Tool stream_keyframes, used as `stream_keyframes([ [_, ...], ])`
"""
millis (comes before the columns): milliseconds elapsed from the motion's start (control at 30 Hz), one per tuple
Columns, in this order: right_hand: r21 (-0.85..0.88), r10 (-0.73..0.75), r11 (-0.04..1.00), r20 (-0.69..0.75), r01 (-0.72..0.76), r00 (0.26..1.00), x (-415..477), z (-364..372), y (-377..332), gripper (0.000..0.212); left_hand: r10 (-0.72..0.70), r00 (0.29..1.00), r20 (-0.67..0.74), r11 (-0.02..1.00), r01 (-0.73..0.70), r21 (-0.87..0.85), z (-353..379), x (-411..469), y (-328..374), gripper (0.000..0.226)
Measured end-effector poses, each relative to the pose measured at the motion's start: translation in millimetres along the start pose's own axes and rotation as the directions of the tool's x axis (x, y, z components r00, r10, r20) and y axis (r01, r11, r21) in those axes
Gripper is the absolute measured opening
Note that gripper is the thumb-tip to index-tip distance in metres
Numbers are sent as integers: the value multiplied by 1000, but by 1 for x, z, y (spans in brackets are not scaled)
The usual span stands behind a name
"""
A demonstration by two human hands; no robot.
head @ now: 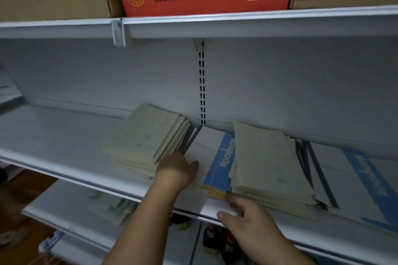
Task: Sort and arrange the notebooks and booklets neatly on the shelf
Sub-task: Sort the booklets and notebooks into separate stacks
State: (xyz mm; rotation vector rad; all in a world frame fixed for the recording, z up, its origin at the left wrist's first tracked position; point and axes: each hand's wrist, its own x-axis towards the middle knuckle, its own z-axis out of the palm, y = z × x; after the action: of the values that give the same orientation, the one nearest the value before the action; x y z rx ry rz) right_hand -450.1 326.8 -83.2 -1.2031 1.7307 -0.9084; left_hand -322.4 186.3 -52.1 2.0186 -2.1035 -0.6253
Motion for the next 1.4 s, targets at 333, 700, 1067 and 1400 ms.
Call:
stream_keyframes([
  [333, -75, 34, 996, -127, -43, 991, -7, 6, -2, 20, 91, 996, -17, 996, -91, 18, -11, 1, 20, 45],
  [700, 39, 77, 997, -196, -71, 978, -6, 2, 0, 42, -22, 947, -320, 912, -112, -394, -3, -42, -52, 16],
  [1067, 976, 364, 173, 65, -136, 929, -8, 8, -32, 9, -149, 951, 272, 83, 286, -955, -10, -44, -50, 22],
  [1400, 952, 395, 285, -6, -116, 919, -9, 13, -22, 11, -100, 939, 330, 148, 342, -928, -9, -21, -63, 20],
])
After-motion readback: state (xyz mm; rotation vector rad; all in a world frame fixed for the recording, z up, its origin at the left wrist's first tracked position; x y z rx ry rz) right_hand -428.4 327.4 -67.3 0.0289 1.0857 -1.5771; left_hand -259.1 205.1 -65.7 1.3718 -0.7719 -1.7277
